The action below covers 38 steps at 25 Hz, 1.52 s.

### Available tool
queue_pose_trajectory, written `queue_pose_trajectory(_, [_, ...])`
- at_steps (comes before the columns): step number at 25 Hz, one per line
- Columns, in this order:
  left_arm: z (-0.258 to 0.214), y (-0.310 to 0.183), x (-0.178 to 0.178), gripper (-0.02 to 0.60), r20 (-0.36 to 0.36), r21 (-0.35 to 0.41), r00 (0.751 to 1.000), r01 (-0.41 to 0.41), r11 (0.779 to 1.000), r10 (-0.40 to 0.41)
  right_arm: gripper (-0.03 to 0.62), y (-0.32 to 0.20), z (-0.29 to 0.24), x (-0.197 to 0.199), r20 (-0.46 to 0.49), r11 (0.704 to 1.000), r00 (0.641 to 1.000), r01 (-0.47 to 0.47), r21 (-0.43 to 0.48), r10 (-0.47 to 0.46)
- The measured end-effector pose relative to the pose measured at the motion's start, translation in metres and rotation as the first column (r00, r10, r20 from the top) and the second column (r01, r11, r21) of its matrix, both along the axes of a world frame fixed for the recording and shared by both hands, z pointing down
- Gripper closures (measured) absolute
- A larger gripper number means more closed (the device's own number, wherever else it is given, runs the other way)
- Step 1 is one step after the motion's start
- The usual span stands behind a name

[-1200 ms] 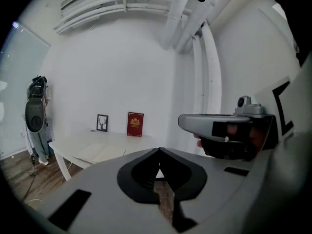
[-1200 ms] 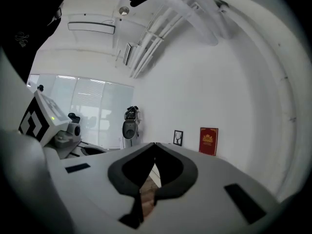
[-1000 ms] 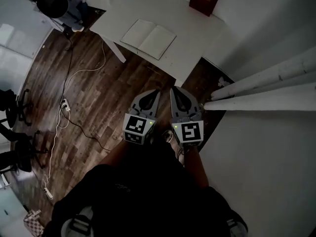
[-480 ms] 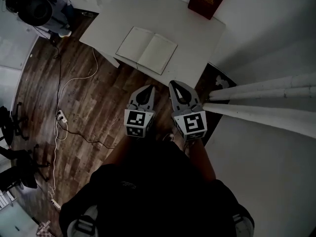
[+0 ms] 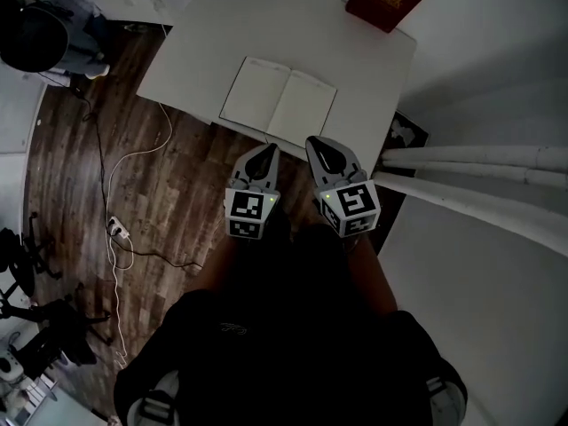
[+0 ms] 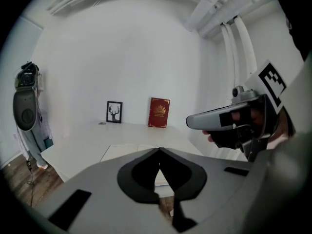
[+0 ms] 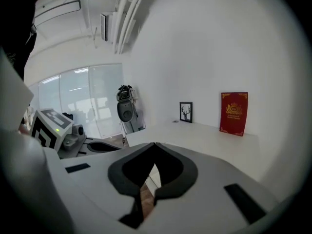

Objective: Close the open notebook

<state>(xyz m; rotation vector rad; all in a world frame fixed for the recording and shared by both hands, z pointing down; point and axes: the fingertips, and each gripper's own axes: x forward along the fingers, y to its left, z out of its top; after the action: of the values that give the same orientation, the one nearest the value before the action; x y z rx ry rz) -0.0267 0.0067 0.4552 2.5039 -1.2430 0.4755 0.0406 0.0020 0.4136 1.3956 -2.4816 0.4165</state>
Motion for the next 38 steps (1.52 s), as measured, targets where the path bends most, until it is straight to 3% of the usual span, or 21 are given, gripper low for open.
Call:
queue_pose_trajectory(8, [0.021, -0.036, 0.019, 0.578, -0.005, -0.033, 0.999, -0.051, 0.998, 0.051, 0.571, -0.029, 0.026, 0.025, -0.049, 0.996, 0.998, -0.053, -0.078, 0.049])
queue_pose_trajectory(13, [0.03, -0.053, 0.028, 0.578, 0.036, -0.055, 0.998, -0.046, 0.997, 0.048, 0.571, -0.059, 0.041, 0.033, -0.025, 0.993, 0.999, -0.037, -0.115, 0.034])
queue_pose_trajectory(19, [0.037, -0.057, 0.026, 0.578, 0.115, -0.072, 0.987, -0.108, 0.992, 0.116, 0.571, -0.076, 0.047, 0.024, -0.001, 0.991, 1.0, -0.03, -0.128, 0.03])
queue_pose_trajectory(29, [0.067, -0.063, 0.055, 0.578, 0.16, -0.16, 0.973, -0.144, 0.977, 0.169, 0.571, -0.073, 0.075, 0.07, 0.011, 0.976, 0.995, -0.1, -0.193, 0.104])
queue_pose_trajectory(32, [0.073, -0.065, 0.061, 0.578, 0.169, -0.178, 0.97, -0.146, 0.973, 0.176, 0.571, -0.07, 0.092, 0.08, 0.031, 0.959, 0.992, -0.111, -0.262, 0.123])
queue_pose_trajectory(38, [0.09, -0.064, 0.061, 0.578, 0.178, -0.21, 0.968, -0.139, 0.968, 0.177, 0.571, -0.035, 0.145, 0.068, 0.06, 0.888, 0.988, -0.1, -0.449, 0.141])
